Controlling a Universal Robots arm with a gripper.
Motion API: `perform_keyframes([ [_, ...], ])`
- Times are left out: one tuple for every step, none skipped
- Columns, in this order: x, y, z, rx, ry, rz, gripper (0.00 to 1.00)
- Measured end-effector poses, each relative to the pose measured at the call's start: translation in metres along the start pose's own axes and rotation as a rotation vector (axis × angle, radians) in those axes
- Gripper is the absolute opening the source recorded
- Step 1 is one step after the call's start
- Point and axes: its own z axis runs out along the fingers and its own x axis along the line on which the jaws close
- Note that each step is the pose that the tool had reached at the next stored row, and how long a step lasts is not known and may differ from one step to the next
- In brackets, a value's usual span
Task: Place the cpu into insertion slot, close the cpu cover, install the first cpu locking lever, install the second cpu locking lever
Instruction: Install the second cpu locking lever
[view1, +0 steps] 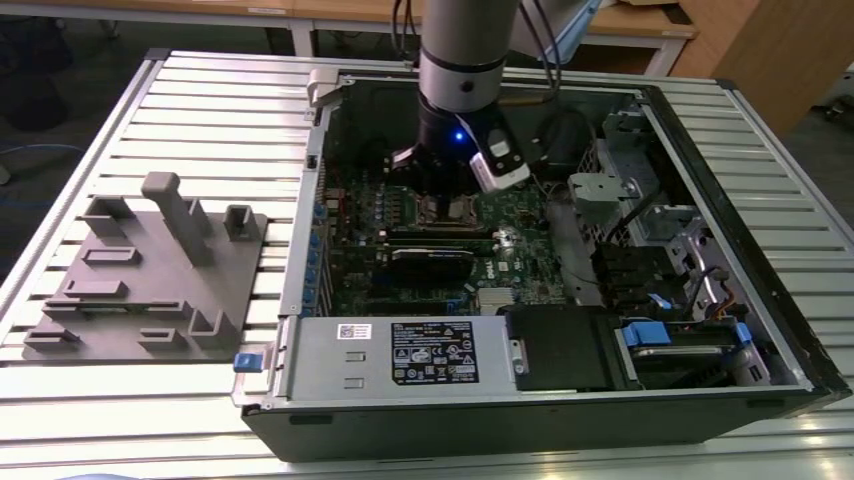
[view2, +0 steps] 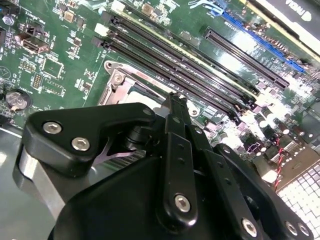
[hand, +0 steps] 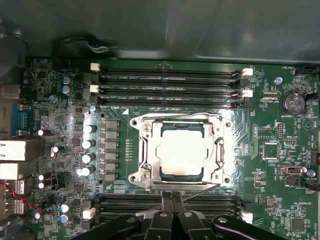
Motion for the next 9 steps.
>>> perform_keyframes([
  [0.0005,-0.0003,0.0002,0.0000,0.0000,0.000,0.11],
  [0.0012,-0.0007,0.0004,-0.0001,0.0000,0.000,0.11],
  [0.0019,-0.0010,0.0006,-0.0001,-0.0001,0.000,0.11],
  [0.0027,-0.0014,0.0008,0.0000,-0.0001,0.000,0.11],
  [0.0035,-0.0017,0.0010,0.0000,0.0000,0.000,0.11],
  [0.0042,-0.0020,0.0016,-0.0001,-0.0001,0.000,0.11],
  [0.0050,-0.0022,0.0025,-0.0001,-0.0001,0.000,0.11],
  [0.0057,-0.0024,0.0036,-0.0001,-0.0001,0.000,0.11],
  [0.0064,-0.0025,0.0050,0.0000,0.0000,0.000,0.11],
])
